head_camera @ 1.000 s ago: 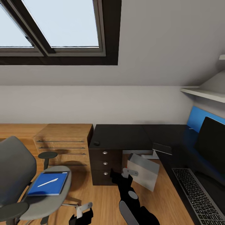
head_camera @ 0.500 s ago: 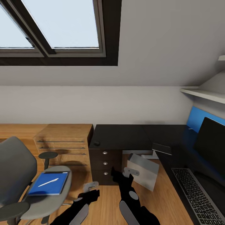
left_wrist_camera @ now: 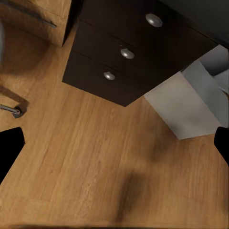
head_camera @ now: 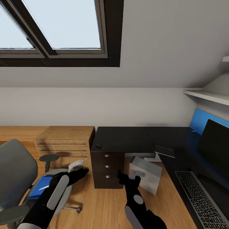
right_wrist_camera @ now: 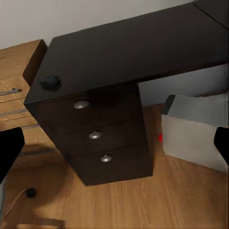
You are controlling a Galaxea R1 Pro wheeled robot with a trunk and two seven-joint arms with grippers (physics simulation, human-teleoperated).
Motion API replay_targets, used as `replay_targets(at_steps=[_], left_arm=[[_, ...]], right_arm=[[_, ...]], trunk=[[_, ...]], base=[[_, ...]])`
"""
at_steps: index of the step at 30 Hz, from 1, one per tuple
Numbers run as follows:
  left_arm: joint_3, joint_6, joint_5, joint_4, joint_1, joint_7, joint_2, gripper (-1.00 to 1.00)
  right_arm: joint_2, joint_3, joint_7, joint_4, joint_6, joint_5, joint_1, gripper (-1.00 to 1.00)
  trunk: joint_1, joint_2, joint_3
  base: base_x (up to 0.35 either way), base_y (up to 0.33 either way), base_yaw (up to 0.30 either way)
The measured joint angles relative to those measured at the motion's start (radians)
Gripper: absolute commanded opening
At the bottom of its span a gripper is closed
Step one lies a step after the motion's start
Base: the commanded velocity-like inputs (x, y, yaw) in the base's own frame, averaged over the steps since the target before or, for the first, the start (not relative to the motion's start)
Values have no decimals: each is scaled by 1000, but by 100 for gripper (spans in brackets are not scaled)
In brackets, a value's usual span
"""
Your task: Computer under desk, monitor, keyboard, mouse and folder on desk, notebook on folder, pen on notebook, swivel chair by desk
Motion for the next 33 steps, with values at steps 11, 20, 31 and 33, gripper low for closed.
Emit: replay_targets(at_steps=[11,20,31,33], left_arm=[[4,2,-8,11,0,-3,3,100],[4,3,-7,13,0,-4,3,100],[4,2,-6,15,0,-3,2,100],[4,2,-7,15,0,-3,2,100]], right_arm=[[33,-204,-10,163,315,4,-243,100],[42,-229,-1,371,381,-51,-353,100],[39,-228,0,384,379,-54,-357,100],[40,-226,-1,382,376,-54,-357,100]], trunk=[[0,0,0],[-1,0,0],[-1,0,0],[-1,0,0]], base=[[99,0,0],[309,0,0],[321,0,0],[319,0,0]])
